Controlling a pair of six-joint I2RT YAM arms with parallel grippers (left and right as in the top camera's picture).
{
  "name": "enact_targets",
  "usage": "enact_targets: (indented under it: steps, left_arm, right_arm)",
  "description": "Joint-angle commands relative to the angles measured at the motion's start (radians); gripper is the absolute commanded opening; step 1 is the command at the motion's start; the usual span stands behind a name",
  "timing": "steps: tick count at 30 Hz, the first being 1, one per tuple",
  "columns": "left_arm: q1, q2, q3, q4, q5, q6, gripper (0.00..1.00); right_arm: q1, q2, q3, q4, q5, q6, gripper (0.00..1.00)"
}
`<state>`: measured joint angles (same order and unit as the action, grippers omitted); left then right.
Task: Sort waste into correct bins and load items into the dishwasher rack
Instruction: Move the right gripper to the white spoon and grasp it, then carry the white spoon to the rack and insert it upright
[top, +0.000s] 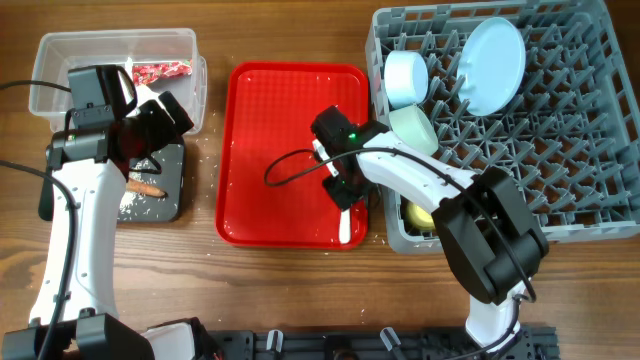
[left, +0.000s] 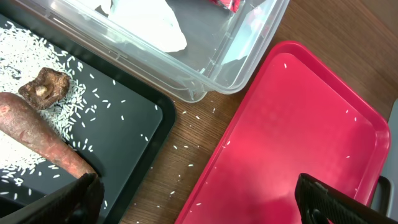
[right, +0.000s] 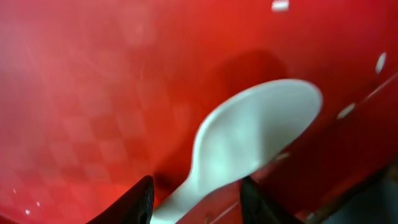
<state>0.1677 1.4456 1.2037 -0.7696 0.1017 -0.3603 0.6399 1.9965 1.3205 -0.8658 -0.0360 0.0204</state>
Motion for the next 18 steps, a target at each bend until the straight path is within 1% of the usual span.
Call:
enact_targets:
  steps: [1,2,5,7,11,18]
  left_arm:
    - [0.005,-0.003,0.007,0.002,-0.003,0.006,1.00]
    - [0.005,-0.004,0.007,0.002,-0.003,0.006,1.00]
    - [0.005,-0.004,0.007,0.002,-0.003,0.006,1.00]
    - [0.005,-0.004,0.007,0.002,-0.003,0.006,1.00]
    - [0.005,-0.003,0.007,0.002,-0.003,0.006,1.00]
    - [0.005,-0.003,0.007,0.002,-0.003,0.006,1.00]
  right_arm:
    - [0.002,0.012,-0.005,-0.026,-0.019,0.034,0.40]
    - [0.002,0.012,-0.005,-0.031,-0.023,0.043,0.34]
    - [0.002,0.012,-0.005,-0.045,-0.055,0.055,0.25]
    - [0.002,0.012,-0.005,-0.055,-0.055,0.068,0.20]
    - [0.002,0.012,-0.005,-0.055,-0.055,0.067,0.17]
    - [0.002,0.012,-0.002,-0.054,-0.054,0.060,0.09]
